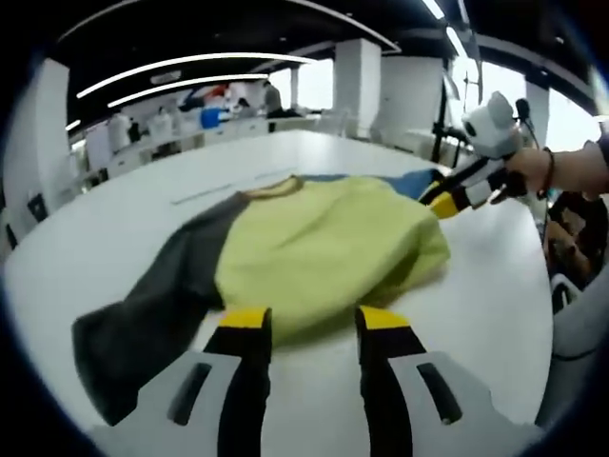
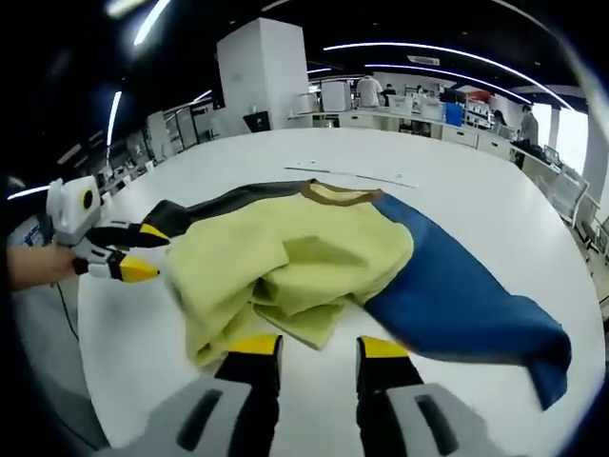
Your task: Fold the garment on the visible template until the final outline fits inside the template.
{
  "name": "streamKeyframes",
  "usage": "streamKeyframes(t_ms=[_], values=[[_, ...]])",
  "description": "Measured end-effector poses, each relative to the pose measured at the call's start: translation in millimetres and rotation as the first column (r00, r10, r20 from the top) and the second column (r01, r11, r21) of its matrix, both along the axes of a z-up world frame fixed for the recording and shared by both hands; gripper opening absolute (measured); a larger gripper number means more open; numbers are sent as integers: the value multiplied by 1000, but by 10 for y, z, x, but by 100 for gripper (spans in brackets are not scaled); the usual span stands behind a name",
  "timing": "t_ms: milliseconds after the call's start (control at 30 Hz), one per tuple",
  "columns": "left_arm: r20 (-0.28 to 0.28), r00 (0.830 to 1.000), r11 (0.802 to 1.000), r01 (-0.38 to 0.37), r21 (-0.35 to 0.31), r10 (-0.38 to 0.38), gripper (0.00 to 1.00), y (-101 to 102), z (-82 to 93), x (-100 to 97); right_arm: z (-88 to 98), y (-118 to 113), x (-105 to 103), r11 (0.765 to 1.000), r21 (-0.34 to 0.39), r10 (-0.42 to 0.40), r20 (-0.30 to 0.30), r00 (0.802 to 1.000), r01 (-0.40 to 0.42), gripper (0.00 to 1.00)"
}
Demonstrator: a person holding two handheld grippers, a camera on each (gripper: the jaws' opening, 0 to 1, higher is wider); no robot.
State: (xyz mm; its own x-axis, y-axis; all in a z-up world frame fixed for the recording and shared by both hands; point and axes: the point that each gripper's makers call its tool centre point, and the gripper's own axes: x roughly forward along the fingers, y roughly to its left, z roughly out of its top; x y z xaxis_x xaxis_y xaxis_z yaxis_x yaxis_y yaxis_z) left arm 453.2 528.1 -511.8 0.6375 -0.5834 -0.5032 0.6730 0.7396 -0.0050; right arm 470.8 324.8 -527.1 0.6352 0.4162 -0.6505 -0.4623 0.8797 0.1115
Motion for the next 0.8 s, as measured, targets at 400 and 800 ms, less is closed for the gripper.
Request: streamKeyframes(t_ms=[400,800], values=[[5,1000,999,29,27,-29,11,-91,-132,130,-144,36,119,999,6,-40,-10,999,40,10],[65,996,998,68,-1,-68,0,-169,246,411,-130,41,108,999,10,-50,-14,999,50,0]])
